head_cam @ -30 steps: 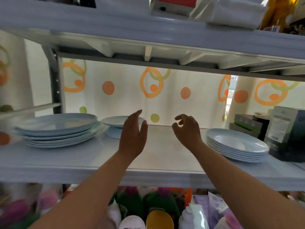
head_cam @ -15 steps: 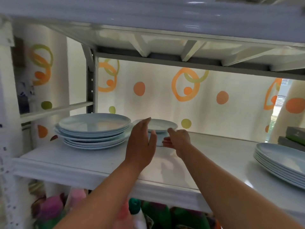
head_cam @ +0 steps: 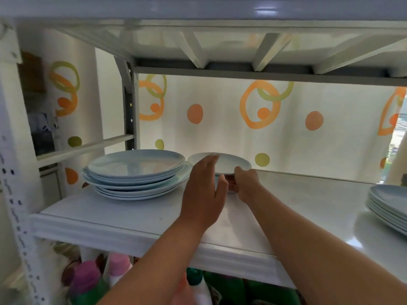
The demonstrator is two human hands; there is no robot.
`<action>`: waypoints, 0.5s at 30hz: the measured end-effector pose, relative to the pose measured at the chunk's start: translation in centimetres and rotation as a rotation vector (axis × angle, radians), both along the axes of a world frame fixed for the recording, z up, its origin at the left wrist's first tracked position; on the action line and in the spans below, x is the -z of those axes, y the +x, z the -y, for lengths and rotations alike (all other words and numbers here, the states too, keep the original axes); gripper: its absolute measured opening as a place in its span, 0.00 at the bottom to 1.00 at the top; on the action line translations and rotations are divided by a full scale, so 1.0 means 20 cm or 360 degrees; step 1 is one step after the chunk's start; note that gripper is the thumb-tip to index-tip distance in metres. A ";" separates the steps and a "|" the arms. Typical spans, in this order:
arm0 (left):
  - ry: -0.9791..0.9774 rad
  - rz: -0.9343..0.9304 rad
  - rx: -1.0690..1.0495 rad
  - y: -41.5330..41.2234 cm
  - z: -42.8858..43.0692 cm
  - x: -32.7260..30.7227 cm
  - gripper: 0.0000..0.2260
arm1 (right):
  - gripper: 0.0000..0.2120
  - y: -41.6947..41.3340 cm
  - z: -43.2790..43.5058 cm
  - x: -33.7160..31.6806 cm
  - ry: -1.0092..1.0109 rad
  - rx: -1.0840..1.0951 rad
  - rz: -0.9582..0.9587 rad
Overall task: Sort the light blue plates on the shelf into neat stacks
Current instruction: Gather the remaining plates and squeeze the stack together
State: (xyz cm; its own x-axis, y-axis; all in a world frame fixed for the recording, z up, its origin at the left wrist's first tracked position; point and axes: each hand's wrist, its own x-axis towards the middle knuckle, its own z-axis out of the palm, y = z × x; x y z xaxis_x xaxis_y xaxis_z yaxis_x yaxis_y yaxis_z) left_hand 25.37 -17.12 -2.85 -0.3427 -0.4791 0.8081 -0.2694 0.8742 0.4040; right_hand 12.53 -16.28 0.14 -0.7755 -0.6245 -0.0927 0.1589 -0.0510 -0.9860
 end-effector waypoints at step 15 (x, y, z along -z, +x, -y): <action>0.0067 -0.0127 0.0079 -0.08 -0.18 -0.07 0.27 | 0.18 -0.12 -0.46 -0.21 -0.0271 0.0144 -0.0139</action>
